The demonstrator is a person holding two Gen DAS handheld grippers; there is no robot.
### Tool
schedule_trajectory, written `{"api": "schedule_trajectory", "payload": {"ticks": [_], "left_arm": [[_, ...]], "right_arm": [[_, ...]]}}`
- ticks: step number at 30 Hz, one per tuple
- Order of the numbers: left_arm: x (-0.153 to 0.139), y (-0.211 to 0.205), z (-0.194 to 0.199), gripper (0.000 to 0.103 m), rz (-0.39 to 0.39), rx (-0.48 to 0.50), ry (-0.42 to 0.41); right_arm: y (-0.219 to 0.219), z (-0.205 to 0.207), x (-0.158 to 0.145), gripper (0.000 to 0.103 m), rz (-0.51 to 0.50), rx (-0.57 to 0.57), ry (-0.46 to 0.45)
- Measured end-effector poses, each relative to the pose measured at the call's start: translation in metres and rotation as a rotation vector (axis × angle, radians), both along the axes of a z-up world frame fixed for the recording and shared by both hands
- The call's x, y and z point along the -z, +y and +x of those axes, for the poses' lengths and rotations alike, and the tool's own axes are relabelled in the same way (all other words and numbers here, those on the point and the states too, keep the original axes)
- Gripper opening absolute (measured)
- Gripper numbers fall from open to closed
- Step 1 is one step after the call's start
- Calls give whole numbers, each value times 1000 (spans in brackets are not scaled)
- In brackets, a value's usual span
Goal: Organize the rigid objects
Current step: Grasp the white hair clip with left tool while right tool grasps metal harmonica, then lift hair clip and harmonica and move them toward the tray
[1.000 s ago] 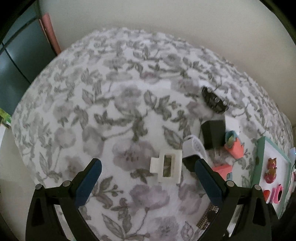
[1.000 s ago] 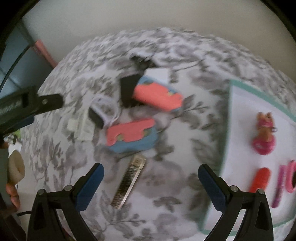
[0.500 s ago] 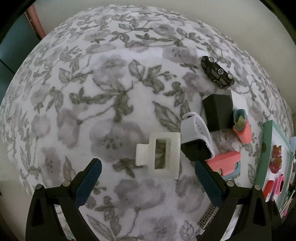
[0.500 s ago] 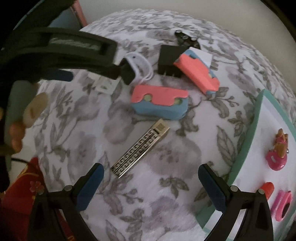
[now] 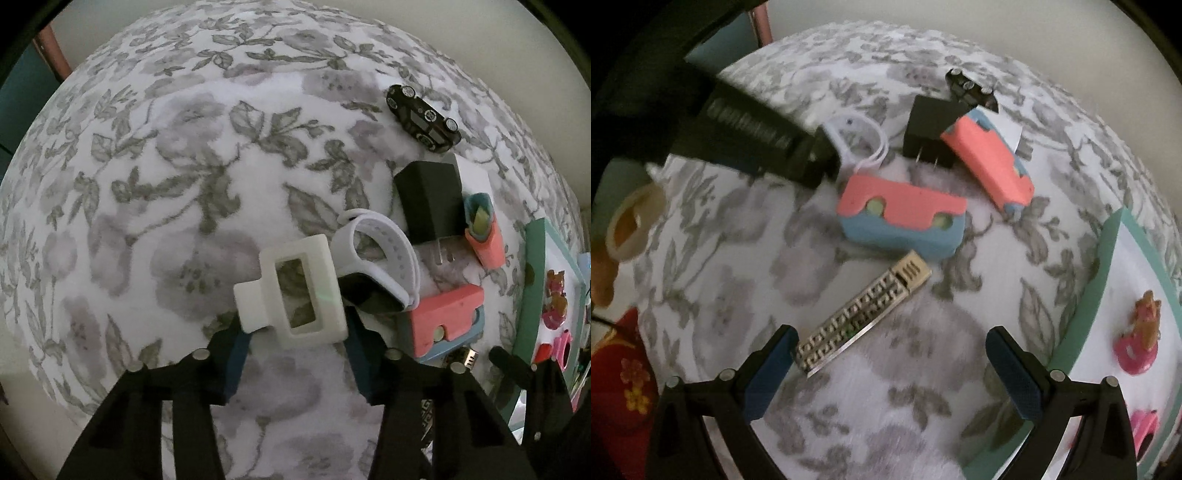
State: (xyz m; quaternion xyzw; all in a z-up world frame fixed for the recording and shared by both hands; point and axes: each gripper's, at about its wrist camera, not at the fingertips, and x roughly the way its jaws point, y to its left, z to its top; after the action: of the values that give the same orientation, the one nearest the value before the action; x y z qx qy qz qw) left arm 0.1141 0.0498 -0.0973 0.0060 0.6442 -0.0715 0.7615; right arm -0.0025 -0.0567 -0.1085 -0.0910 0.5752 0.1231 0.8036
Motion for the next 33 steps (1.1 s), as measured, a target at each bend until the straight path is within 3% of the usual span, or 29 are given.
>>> {"api": "schedule_trajectory", "payload": {"ticks": [14,16,25,33], "left_arm": [[-9,4,-3,47,16,8,-21],[-12,8,-10,47,30,15,-20],[-13,-8,-32,47,68,47,-14],[-12,-14,-36,47,85,58,-9]], "right_arm": [[-37,37,-20,97,86,86,-68],[-36,32,-25,97,117,58,-66],[-19,8,-21,97,72,-101,-45],[-22,8,-9,97,-1,-113,-46]]}}
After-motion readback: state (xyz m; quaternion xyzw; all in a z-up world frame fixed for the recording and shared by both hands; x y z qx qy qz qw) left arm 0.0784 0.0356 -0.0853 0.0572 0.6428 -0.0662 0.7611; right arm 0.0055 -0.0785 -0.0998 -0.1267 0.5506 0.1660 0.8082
